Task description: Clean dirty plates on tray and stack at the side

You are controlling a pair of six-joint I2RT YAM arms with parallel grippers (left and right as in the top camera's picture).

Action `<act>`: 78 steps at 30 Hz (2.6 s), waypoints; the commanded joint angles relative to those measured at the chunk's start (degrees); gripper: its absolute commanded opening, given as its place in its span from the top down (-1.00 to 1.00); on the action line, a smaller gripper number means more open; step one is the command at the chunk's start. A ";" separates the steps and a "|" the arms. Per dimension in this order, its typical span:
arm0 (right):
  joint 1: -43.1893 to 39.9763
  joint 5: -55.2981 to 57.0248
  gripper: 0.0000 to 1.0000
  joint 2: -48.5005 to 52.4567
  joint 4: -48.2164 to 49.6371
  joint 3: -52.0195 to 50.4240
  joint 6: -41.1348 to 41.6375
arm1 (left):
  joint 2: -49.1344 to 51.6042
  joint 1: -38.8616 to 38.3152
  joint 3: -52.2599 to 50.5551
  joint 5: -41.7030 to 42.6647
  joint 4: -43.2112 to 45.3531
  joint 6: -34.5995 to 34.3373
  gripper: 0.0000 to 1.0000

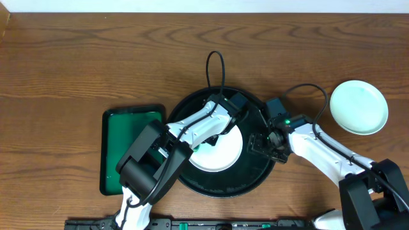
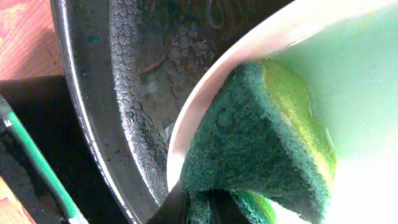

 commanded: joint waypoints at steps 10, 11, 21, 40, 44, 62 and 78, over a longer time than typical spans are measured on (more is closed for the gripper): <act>-0.31 -0.17 -0.40 0.39 2.60 -0.90 -2.21 | 4.81 0.09 -3.82 12.59 0.68 0.57 0.86; -0.31 -1.53 -0.38 0.39 3.54 -0.74 -2.47 | 4.81 0.09 -3.67 12.68 0.63 0.57 0.86; -0.31 -6.38 -0.43 0.39 3.78 7.34 -6.58 | 4.81 0.20 -3.52 15.45 1.11 0.55 0.86; 2.43 -11.67 -0.14 0.42 16.61 -0.96 -5.11 | 4.81 1.90 -3.45 20.17 2.03 0.52 0.86; 2.89 -11.76 -0.15 0.42 16.61 -1.03 -5.03 | 4.81 3.87 -3.45 27.06 2.86 0.55 0.86; 8.61 -7.96 0.27 0.42 18.95 -1.05 0.76 | 4.81 7.06 -3.45 46.45 8.55 0.55 0.86; 12.11 -1.44 0.98 0.42 20.26 -2.97 5.14 | 4.81 5.66 -3.48 61.05 13.33 0.52 0.86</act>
